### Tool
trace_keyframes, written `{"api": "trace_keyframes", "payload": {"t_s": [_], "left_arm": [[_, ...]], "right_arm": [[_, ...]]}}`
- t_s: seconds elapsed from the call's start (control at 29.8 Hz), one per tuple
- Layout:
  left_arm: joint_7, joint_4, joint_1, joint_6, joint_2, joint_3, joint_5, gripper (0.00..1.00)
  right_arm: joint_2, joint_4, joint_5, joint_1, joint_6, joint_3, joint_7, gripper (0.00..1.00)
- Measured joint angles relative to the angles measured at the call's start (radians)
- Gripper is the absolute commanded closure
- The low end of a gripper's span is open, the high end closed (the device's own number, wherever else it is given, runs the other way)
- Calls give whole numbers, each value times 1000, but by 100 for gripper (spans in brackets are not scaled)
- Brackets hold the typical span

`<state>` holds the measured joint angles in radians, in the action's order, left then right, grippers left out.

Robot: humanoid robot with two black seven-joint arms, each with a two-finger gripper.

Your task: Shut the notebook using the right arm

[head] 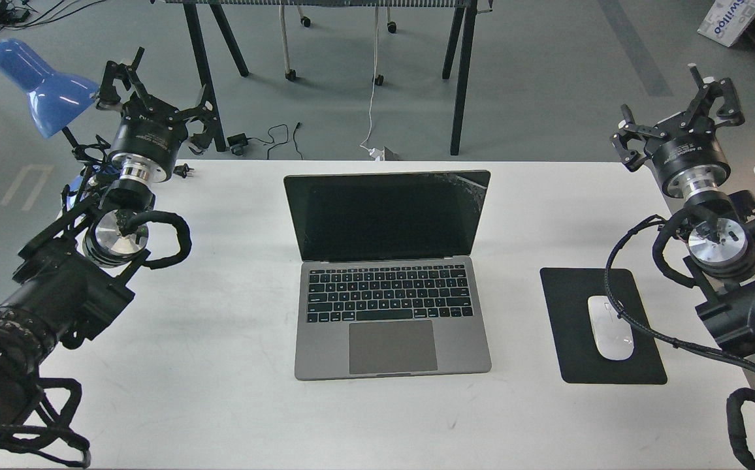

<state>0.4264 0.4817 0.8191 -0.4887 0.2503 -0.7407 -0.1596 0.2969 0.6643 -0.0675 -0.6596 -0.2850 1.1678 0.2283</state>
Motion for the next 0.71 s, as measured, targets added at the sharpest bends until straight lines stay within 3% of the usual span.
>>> {"api": "trace_keyframes", "payload": {"t_s": [0.44, 0.71], "left_arm": [[2, 0, 0, 0, -2, 1, 2, 0], [2, 0, 0, 0, -2, 1, 1, 0]], "right_arm": [[-26, -21, -1, -53, 1, -72, 0, 0], [-157, -220, -2, -255, 2, -247, -2, 0]]}}
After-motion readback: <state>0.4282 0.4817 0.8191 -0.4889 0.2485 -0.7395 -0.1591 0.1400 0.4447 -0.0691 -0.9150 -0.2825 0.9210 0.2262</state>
